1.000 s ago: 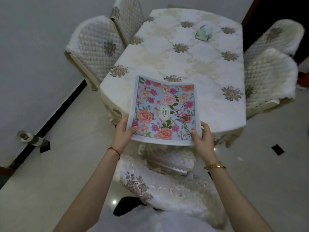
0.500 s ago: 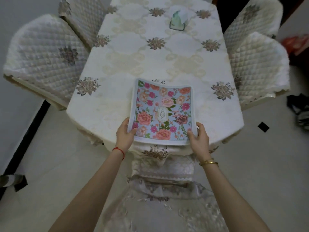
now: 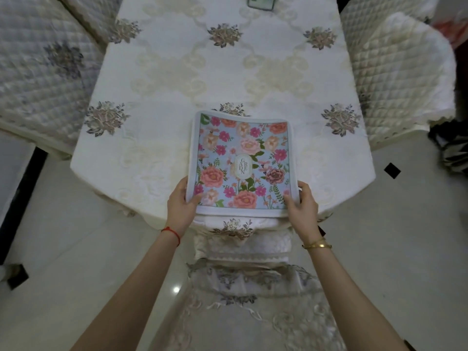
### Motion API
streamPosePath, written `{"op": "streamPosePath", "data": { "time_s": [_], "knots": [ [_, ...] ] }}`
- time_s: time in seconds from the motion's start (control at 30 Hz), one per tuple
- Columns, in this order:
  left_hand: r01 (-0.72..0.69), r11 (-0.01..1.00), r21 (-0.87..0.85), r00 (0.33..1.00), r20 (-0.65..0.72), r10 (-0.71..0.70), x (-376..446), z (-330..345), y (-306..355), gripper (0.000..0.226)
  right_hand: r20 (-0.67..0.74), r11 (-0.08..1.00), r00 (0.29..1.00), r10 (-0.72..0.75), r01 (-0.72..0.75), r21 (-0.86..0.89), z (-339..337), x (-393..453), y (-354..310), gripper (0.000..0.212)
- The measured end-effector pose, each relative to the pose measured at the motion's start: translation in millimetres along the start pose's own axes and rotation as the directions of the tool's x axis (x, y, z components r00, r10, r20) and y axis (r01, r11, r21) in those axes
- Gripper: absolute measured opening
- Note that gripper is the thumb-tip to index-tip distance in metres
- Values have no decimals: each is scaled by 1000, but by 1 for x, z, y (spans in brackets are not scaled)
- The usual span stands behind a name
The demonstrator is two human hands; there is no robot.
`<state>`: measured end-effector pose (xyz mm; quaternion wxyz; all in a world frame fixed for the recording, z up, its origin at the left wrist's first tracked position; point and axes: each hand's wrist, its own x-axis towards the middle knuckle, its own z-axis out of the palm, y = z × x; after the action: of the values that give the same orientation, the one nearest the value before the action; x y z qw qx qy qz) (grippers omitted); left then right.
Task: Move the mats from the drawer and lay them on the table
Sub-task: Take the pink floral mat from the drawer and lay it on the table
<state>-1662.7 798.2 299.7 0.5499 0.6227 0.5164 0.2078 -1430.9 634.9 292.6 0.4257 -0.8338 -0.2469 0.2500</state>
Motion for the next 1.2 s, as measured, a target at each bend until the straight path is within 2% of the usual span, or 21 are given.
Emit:
{"op": "streamPosePath", "data": {
  "time_s": [0.3,0.47,0.63,0.7,0.8,0.97,1.1,1.2],
  "knots": [
    [28,1000,-3,999,-18,-28,3,-1,-3,43,0,1000,1000,7,-7,3,1,2,5,34],
    [34,999,-3,997,-73,-34,2,2,-3,45,-28,998,999,-19,18,-58,-5,0,7,40],
    [32,994,108,983,-182,-12,2,-2,0,65,-71,958,989,-133,110,-263,-12,4,14,41],
    [-5,976,215,978,-201,49,6,-6,1,65,-64,914,978,-198,161,-374,-13,11,14,40],
    [-131,890,437,967,-142,212,24,-8,5,54,-15,847,951,-310,269,-459,-8,30,3,36],
    [-385,732,563,908,86,411,90,9,29,41,119,778,899,-422,426,-462,25,88,-26,38],
    [-531,609,590,837,253,484,148,36,40,41,259,706,862,-436,506,-496,64,135,-50,45],
    [-551,555,624,825,307,474,177,56,43,42,331,658,828,-452,561,-503,88,160,-66,49]
  ]
}}
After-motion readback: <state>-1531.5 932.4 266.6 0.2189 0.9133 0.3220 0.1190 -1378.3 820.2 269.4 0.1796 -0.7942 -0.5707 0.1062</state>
